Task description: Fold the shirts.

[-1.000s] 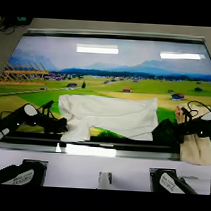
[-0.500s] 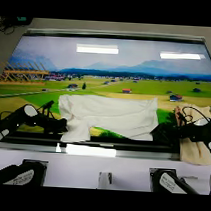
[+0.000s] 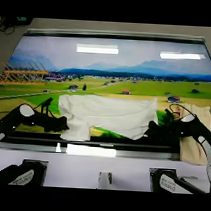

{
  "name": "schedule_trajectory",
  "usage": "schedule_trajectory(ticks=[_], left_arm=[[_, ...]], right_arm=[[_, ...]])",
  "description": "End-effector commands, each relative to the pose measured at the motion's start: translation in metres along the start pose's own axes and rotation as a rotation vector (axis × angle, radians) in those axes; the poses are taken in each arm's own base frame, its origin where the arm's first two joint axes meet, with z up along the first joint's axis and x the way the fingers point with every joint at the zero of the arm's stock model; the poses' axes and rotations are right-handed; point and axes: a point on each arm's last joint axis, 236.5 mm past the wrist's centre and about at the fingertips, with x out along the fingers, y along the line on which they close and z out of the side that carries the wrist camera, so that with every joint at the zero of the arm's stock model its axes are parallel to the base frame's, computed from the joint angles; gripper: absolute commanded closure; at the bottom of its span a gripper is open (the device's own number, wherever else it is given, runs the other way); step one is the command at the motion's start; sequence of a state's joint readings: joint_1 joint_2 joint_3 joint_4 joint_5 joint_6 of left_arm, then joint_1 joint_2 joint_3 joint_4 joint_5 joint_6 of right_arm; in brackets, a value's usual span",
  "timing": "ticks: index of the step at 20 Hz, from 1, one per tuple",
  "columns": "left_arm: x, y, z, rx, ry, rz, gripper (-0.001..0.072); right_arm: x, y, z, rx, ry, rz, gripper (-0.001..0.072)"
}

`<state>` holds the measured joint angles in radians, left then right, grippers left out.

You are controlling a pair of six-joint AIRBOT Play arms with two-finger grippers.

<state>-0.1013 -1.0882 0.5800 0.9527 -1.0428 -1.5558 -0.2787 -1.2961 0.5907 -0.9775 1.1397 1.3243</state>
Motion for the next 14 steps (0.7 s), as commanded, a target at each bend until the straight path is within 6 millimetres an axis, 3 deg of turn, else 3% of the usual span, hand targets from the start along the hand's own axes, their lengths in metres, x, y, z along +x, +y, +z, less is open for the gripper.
schedule_trajectory(ticks=[1,2,4,6,7,8,9,10,11,12,13,14], left_arm=[[-0.026,-0.023,0.019,0.063,-0.110,-0.035,0.0677],[-0.048,-0.040,0.034,0.109,-0.192,-0.057,0.0677],[-0.125,-0.095,0.074,0.279,-0.457,-0.123,0.0676],[-0.249,-0.168,0.096,0.477,-0.821,-0.200,0.0676],[-0.328,-0.207,0.091,0.553,-1.032,-0.256,0.0677],[-0.411,-0.241,0.071,0.614,-1.246,-0.323,0.0677],[-0.485,-0.267,0.040,0.663,-1.437,-0.391,0.0677],[-0.555,-0.285,-0.001,0.706,-1.620,-0.465,0.0677],[-0.604,-0.296,-0.040,0.741,-1.753,-0.524,0.0677],[-0.641,-0.302,-0.077,0.774,-1.854,-0.573,0.0677],[-0.661,-0.305,-0.103,0.800,-1.908,-0.601,0.0677],[-0.670,-0.306,-0.118,0.816,-1.932,-0.614,0.0677]], right_arm=[[-0.010,0.019,0.012,-0.078,-0.022,-0.015,0.0690],[-0.028,0.027,0.022,-0.125,-0.060,-0.026,0.0690],[-0.088,0.065,0.058,-0.244,-0.252,-0.025,0.0690],[-0.188,0.127,0.089,-0.397,-0.558,-0.010,0.0690],[-0.253,0.166,0.090,-0.490,-0.743,-0.002,0.0690],[-0.320,0.203,0.078,-0.573,-0.928,0.009,0.0691],[-0.392,0.241,0.050,-0.659,-1.137,0.026,0.0691],[-0.455,0.271,0.015,-0.727,-1.333,0.049,0.0691],[-0.511,0.295,-0.030,-0.785,-1.525,0.077,0.0690],[-0.550,0.310,-0.071,-0.826,-1.667,0.104,0.0690],[-0.577,0.319,-0.111,-0.858,-1.775,0.130,0.0690],[-0.589,0.324,-0.138,-0.876,-1.830,0.150,0.0690]])
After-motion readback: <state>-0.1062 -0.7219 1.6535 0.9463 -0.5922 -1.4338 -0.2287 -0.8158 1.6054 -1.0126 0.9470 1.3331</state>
